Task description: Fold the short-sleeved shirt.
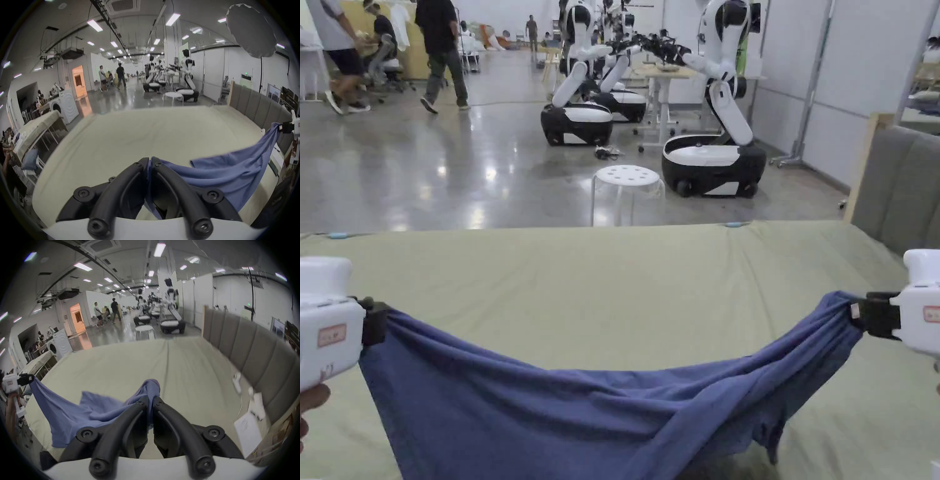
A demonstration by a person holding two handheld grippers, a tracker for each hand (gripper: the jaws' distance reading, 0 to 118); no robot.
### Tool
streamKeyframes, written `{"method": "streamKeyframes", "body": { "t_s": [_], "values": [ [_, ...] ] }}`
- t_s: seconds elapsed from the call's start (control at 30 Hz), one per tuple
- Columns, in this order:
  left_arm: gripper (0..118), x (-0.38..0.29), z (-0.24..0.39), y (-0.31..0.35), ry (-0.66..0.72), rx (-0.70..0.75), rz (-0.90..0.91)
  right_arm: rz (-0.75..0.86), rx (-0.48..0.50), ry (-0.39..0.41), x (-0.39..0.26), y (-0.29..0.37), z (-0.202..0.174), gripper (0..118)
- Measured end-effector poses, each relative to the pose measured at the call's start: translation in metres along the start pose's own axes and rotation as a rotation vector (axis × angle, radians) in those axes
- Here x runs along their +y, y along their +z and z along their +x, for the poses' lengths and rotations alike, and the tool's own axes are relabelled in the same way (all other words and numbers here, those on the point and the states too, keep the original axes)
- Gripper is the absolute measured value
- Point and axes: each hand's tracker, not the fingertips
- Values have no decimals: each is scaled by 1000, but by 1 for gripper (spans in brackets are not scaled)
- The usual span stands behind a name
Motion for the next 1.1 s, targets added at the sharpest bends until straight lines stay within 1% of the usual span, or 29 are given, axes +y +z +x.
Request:
{"method": "streamKeyframes", "body": {
  "t_s": [0.1, 0.23, 0.27, 0.3, 0.37, 0.47, 0.53, 0.6, 0.67, 0.73, 0.83, 0.9, 0.97, 1.03, 1.1],
  "values": [
    [6, 52, -15, 5, 0, 43, 71, 80, 13, -9, 63, 14, -5, 5],
    [6, 121, -37, -3, 26, 86, 144, 194, 10, 4, 138, 21, -12, 5],
    [6, 136, -39, -5, 21, 101, 161, 217, 12, -10, 154, 22, -14, 5],
    [6, 149, -42, -6, 35, 96, 177, 248, 10, -8, 168, 24, -17, 5],
    [6, 175, -46, -9, 82, 94, 226, 314, -6, -28, 196, 22, -19, 5],
    [6, 203, -48, -19, 74, 115, 246, 363, -1, -81, 223, 16, -24, 5],
    [6, 214, -48, -30, 67, 138, 254, 371, -6, -82, 233, 3, -28, 5],
    [6, 215, -44, -41, 57, 169, 246, 365, -21, -84, 235, -12, -34, 5],
    [6, 209, -43, -58, 64, 163, 226, 333, -32, -88, 228, -34, -37, 5],
    [6, 200, -53, -86, 114, 136, 193, 295, -43, -90, 216, -56, -41, 5],
    [6, 175, -56, -122, 146, 141, 160, 247, -72, -84, 193, -92, -42, 5],
    [6, 152, -47, -129, 156, 155, 152, 214, -81, -96, 178, -108, -40, 5],
    [6, 135, -48, -130, 168, 142, 152, 193, -75, -109, 163, -109, -37, 5],
    [6, 117, -37, -105, 148, 118, 182, 201, -44, -106, 147, -95, -32, 5],
    [6, 99, -35, -82, 117, 75, 183, 209, -31, -72, 128, -75, -27, 5]
  ]
}}
